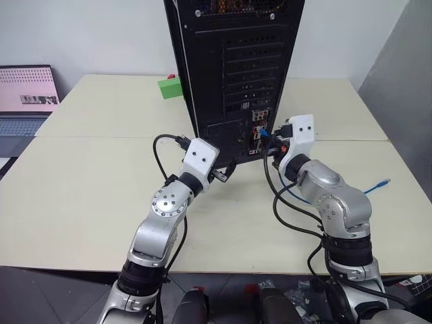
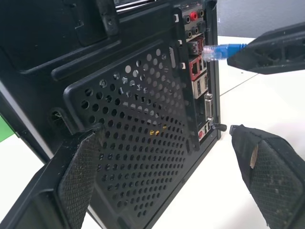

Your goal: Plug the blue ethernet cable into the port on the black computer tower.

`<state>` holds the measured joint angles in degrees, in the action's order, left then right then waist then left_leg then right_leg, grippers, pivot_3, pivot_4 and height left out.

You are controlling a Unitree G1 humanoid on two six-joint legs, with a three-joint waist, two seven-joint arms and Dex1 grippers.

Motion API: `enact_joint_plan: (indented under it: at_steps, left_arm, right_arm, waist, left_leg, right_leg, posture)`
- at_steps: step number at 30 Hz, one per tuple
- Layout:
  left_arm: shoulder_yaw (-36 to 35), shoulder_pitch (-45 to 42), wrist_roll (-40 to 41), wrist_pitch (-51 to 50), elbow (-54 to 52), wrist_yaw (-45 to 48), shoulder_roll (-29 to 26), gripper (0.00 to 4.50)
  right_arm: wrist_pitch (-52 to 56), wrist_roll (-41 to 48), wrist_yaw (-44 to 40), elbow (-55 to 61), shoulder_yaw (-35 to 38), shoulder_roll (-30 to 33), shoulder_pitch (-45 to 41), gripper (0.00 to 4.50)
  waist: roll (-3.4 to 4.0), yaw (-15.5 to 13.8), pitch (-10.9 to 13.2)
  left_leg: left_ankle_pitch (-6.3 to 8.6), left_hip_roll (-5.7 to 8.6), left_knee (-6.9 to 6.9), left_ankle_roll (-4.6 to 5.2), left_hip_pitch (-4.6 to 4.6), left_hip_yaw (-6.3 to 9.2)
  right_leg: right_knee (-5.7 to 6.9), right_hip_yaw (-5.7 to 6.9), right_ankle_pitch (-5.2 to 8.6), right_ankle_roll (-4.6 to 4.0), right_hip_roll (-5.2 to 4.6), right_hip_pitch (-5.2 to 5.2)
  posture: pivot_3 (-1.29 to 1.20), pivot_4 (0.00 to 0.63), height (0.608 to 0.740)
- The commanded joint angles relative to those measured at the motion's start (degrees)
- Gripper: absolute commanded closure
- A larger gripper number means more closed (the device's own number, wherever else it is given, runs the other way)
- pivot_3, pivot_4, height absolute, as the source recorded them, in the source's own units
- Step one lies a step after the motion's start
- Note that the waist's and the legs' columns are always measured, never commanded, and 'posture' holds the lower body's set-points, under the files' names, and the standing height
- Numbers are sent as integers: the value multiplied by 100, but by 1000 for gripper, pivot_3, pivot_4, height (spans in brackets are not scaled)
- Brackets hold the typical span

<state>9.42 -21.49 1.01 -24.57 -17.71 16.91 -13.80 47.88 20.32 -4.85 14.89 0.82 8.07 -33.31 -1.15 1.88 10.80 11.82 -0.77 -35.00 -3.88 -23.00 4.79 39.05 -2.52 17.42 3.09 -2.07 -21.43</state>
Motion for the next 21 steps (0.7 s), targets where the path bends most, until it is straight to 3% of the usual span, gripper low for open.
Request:
enact_joint_plan:
  at_steps: [1,21]
  left_arm:
    - [-21,-40,-62,98,-236,-31,21,46]
    - [-48,-77,-111,118,-193,-47,91,46]
  right_arm:
    - [-30,-44,72,96,72,-70,-198,4498]
    - [-25,-188,118,-51,38,-265,-215,4498]
  waist:
    - [0,1,0]
    - [0,2,0]
  left_leg:
    - [0,0,0,0,0,0]
    - [0,0,2,0,0,0]
  right_leg:
    - [0,0,0,0,0,-1]
    - [-1,0,0,0,0,-2]
  posture:
    - [0,150,740]
    - [0,150,740]
